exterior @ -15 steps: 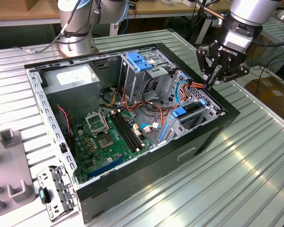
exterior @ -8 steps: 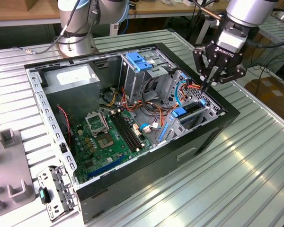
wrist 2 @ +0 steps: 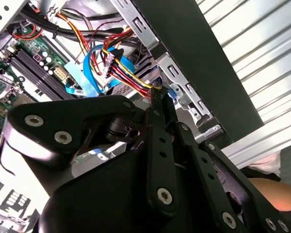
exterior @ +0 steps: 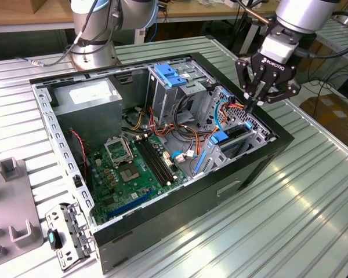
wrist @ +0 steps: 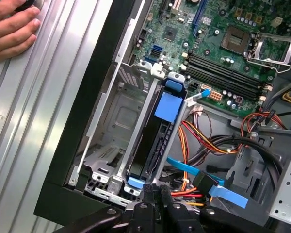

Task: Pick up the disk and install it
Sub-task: 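Insert the first disk wire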

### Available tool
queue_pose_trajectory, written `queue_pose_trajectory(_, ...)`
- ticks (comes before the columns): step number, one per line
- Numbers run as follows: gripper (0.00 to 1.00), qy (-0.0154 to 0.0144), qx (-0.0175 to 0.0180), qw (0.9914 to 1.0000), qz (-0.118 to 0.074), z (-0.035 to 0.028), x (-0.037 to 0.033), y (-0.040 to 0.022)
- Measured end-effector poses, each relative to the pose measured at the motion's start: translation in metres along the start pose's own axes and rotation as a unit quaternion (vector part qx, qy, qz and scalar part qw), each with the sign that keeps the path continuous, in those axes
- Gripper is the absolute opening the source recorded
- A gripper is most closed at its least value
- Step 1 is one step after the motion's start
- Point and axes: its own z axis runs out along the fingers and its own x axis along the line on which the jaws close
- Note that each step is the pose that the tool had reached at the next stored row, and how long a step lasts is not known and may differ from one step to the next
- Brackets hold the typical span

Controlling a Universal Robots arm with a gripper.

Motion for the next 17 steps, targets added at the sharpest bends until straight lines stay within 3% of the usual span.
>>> queue_pose_trajectory(4, 0.16, -0.0002, -0.0005, 0.99986, 0.017, 0.0003, -0.0008, 0.002)
queue_pose_trajectory(9, 0.16, -0.0004, -0.0015, 0.99892, 0.047, 0.0011, -0.0012, 0.0029)
queue_pose_trajectory(13, 0.16, -0.0008, -0.0023, 0.99733, 0.073, 0.0019, -0.0012, 0.003)
queue_pose_trajectory(17, 0.16, -0.0012, -0.0032, 0.99492, 0.101, 0.0024, -0.0014, 0.0034)
